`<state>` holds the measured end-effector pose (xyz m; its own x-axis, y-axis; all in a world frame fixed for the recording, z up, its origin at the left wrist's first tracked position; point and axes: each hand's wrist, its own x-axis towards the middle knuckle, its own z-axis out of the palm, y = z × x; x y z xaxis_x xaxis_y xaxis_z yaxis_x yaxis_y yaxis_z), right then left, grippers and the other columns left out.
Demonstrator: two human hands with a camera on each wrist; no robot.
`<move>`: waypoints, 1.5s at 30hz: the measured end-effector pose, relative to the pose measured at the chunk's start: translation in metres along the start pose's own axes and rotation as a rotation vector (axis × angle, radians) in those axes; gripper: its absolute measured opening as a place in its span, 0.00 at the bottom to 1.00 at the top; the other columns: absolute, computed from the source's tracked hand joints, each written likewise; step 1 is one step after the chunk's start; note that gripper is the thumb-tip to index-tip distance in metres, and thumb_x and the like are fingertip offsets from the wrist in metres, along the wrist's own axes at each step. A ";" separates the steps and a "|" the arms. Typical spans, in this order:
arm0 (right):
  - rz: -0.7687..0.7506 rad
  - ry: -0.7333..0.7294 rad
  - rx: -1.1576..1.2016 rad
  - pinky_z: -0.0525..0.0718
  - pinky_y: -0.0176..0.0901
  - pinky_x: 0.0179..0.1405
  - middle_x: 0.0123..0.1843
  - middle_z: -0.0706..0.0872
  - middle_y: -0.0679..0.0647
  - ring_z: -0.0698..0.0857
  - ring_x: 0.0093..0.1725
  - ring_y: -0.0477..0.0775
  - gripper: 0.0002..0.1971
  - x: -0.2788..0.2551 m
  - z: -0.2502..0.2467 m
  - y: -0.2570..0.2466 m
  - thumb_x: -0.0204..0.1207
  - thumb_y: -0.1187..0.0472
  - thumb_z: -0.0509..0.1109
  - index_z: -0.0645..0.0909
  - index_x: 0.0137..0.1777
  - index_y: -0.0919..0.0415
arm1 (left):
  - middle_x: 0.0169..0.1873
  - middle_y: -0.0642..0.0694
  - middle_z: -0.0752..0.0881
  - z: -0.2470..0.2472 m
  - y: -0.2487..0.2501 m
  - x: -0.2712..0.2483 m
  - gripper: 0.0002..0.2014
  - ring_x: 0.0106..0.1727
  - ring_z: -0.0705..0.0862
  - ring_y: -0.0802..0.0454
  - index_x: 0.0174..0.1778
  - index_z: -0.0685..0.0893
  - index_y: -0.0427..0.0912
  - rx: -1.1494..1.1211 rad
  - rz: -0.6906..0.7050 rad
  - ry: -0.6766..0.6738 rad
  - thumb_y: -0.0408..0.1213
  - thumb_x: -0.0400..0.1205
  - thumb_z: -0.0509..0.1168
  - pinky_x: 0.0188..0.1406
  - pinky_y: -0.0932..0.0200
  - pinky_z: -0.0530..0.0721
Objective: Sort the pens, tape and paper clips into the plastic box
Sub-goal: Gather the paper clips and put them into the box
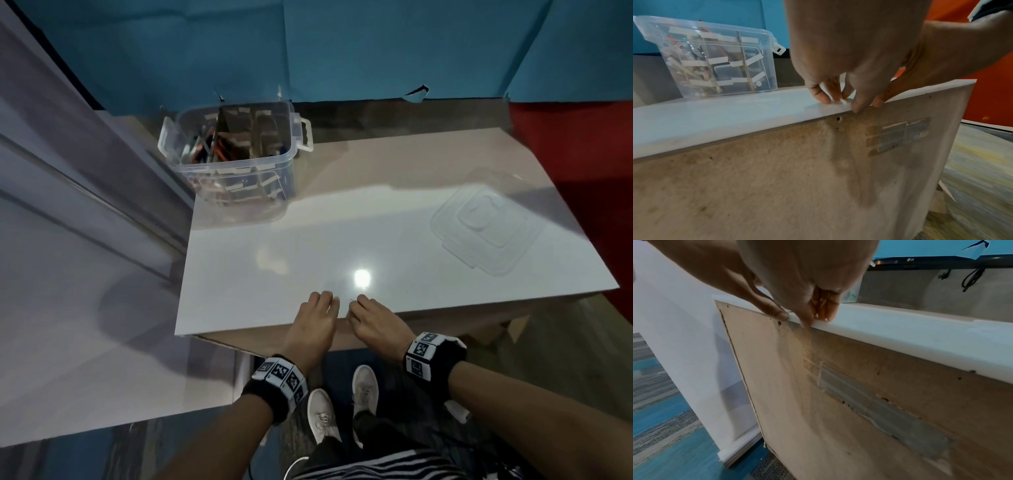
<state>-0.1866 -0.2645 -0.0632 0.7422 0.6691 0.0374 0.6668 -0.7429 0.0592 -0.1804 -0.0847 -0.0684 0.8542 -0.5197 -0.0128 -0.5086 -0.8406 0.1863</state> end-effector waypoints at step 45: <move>0.485 0.553 0.886 0.88 0.45 0.44 0.37 0.93 0.53 0.90 0.40 0.52 0.06 0.340 -0.204 0.128 0.72 0.69 0.73 0.91 0.38 0.60 | 0.37 0.54 0.92 -0.289 -0.224 0.177 0.05 0.43 0.90 0.56 0.41 0.95 0.45 -0.500 -0.573 0.493 0.33 0.73 0.75 0.48 0.63 0.86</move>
<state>0.1373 -0.1285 0.1607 0.9487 0.0636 0.3098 0.2950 -0.5308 -0.7945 0.1164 0.0559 0.1710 0.9697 0.1793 0.1659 0.0167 -0.7262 0.6873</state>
